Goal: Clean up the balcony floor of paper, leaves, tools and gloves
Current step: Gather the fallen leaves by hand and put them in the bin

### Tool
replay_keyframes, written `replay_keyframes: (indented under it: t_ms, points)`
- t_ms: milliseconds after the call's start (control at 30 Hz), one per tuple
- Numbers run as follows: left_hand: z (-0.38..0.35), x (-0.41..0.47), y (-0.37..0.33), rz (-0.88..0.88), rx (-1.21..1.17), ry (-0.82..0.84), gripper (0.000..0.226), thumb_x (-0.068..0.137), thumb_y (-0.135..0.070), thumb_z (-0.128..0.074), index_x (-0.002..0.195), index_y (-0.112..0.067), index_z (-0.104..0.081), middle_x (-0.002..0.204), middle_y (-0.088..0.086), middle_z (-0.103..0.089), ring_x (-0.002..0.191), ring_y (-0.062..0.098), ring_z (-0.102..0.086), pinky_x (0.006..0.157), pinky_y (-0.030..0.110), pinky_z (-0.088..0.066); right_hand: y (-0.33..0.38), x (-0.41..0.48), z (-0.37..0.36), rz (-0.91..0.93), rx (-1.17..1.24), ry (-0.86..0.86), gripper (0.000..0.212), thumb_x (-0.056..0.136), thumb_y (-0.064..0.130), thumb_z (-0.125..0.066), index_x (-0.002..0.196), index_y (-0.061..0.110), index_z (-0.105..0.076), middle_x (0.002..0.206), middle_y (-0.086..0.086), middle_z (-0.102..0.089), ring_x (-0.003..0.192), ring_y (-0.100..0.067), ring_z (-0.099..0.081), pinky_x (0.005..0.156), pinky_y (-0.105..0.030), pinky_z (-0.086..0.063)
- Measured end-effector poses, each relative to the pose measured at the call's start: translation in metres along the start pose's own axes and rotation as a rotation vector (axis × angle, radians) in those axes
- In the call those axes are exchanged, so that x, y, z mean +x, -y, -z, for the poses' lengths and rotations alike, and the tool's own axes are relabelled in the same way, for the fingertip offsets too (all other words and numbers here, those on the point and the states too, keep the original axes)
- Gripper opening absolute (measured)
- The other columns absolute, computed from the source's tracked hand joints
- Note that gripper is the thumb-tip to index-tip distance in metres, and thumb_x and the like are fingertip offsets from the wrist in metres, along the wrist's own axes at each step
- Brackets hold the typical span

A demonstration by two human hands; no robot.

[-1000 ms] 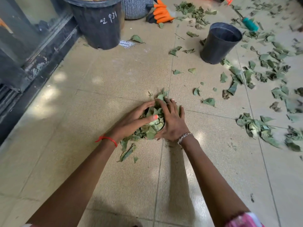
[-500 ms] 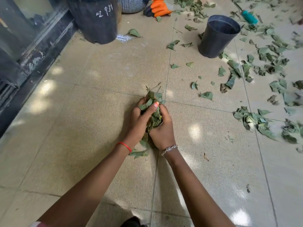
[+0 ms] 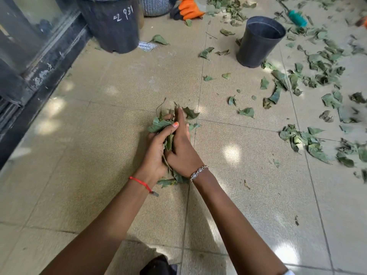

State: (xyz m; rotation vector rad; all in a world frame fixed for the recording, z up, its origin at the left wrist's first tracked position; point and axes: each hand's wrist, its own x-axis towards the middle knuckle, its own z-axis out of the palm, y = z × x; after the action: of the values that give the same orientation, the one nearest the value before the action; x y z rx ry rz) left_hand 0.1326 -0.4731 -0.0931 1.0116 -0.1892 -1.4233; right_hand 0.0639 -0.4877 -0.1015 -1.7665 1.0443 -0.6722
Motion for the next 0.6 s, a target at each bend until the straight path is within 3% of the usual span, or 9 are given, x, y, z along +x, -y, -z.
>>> replay_keyframes:
  t_ms: [67,133,233,300,367,433,500,600]
  points:
    - [0.002,-0.001,-0.001,0.036,-0.049,0.012,0.03,0.092,-0.009,-0.049,0.12,-0.01,-0.059,0.116,0.004,-0.066,0.1,0.012,-0.066,0.075,0.023,-0.056,0.001,0.0,0.001,-0.019,0.006,0.027,0.099,0.063,0.008,-0.04,0.145,0.011,0.014,0.156,-0.006,0.005,0.144,-0.017,0.01,0.116,-0.032,0.012]
    - [0.005,0.0,-0.003,0.088,-0.005,-0.003,0.025,0.089,-0.016,-0.054,0.113,-0.014,-0.064,0.113,0.002,-0.068,0.097,0.011,-0.067,0.075,0.024,-0.055,0.003,0.0,0.002,-0.065,0.078,0.067,0.1,0.063,0.015,-0.043,0.146,0.014,0.012,0.155,-0.001,0.005,0.144,-0.015,0.011,0.118,-0.035,0.009]
    - [0.013,0.008,-0.001,0.034,0.048,-0.132,0.023,0.082,-0.013,-0.061,0.104,-0.008,-0.066,0.108,0.013,-0.066,0.096,0.025,-0.065,0.072,0.031,-0.056,0.007,0.007,0.008,-0.076,0.364,0.154,0.099,0.061,0.031,-0.06,0.145,0.018,-0.01,0.149,0.008,-0.012,0.14,-0.006,-0.007,0.118,-0.025,-0.009]
    - [0.017,0.011,-0.003,-0.013,0.068,-0.194,0.011,0.079,-0.005,-0.061,0.09,-0.005,-0.063,0.09,0.015,-0.063,0.085,0.03,-0.062,0.07,0.037,-0.054,0.003,0.019,0.017,-0.041,0.502,0.064,0.079,0.066,0.035,-0.061,0.137,0.021,-0.03,0.143,0.006,-0.03,0.135,-0.009,-0.025,0.112,-0.022,-0.025]
    - [0.02,0.012,-0.007,-0.034,0.118,-0.208,0.012,0.074,-0.002,-0.063,0.085,-0.004,-0.061,0.08,0.013,-0.061,0.08,0.029,-0.059,0.07,0.039,-0.052,0.001,0.035,0.031,-0.059,0.403,-0.119,0.047,0.085,0.016,-0.045,0.132,0.01,-0.044,0.138,-0.007,-0.045,0.127,-0.018,-0.043,0.107,-0.034,-0.036]
    - [0.023,0.014,-0.012,-0.1,0.164,-0.251,0.012,0.076,0.004,-0.061,0.072,-0.007,-0.06,0.066,0.006,-0.062,0.069,0.026,-0.06,0.072,0.042,-0.051,-0.004,0.052,0.043,-0.122,0.234,-0.23,0.038,0.093,0.018,-0.039,0.128,0.007,-0.05,0.133,-0.017,-0.05,0.117,-0.023,-0.051,0.1,-0.035,-0.04]
    - [0.027,0.017,-0.017,-0.142,0.198,-0.288,0.021,0.078,0.007,-0.058,0.067,-0.011,-0.059,0.058,0.001,-0.062,0.062,0.023,-0.06,0.071,0.042,-0.051,-0.016,0.069,0.048,-0.119,-0.042,-0.135,0.043,0.096,0.029,-0.037,0.134,0.01,-0.045,0.144,-0.012,-0.039,0.131,-0.021,-0.038,0.108,-0.033,-0.029]
    - [0.033,0.019,-0.023,-0.176,0.231,-0.283,0.021,0.077,0.009,-0.058,0.071,-0.011,-0.06,0.066,0.006,-0.06,0.063,0.023,-0.059,0.067,0.038,-0.052,-0.034,0.084,0.043,-0.083,-0.321,0.11,0.041,0.101,0.027,-0.032,0.139,0.014,-0.039,0.152,-0.005,-0.027,0.142,-0.019,-0.018,0.118,-0.038,-0.009]
